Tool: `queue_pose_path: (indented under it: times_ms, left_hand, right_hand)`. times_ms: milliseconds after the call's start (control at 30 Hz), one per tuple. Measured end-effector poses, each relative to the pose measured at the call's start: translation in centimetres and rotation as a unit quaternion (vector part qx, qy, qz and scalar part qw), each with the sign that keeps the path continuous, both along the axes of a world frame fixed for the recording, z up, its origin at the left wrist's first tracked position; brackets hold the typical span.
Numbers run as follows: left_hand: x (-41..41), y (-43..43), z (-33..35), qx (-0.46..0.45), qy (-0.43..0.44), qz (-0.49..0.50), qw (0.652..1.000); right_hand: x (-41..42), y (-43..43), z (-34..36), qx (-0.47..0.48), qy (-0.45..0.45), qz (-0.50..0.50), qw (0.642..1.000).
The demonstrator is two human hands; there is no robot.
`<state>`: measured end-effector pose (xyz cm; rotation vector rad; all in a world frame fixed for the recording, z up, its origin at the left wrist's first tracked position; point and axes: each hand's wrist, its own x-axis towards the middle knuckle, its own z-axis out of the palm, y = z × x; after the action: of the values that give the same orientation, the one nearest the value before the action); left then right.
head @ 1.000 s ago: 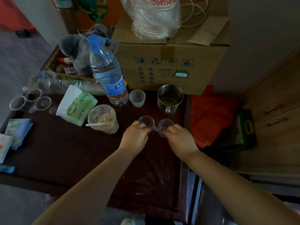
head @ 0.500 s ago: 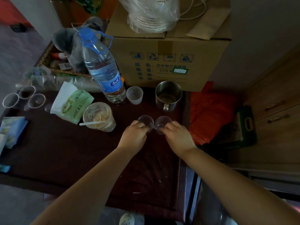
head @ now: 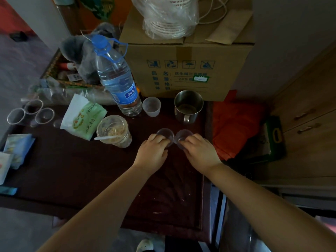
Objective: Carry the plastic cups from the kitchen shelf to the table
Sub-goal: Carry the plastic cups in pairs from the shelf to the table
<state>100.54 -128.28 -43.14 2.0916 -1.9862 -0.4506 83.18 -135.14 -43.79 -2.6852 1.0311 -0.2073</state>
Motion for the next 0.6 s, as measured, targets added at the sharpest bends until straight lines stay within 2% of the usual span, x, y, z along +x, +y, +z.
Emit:
queue_pose_path:
  times_ms: [333, 600]
  left_hand:
    - [1.6, 2.7, 4.0, -0.052, -0.002, -0.049, 0.997]
    - [3.5, 7.7, 12.4, -0.145, -0.001, -0.185, 0.972]
  right_hand:
    - [-0.6, 4.2, 5.2, -0.017, -0.027, -0.108, 0.994]
    - [-0.1, 12.9, 14.2, -0.069, -0.035, -0.243, 0.967]
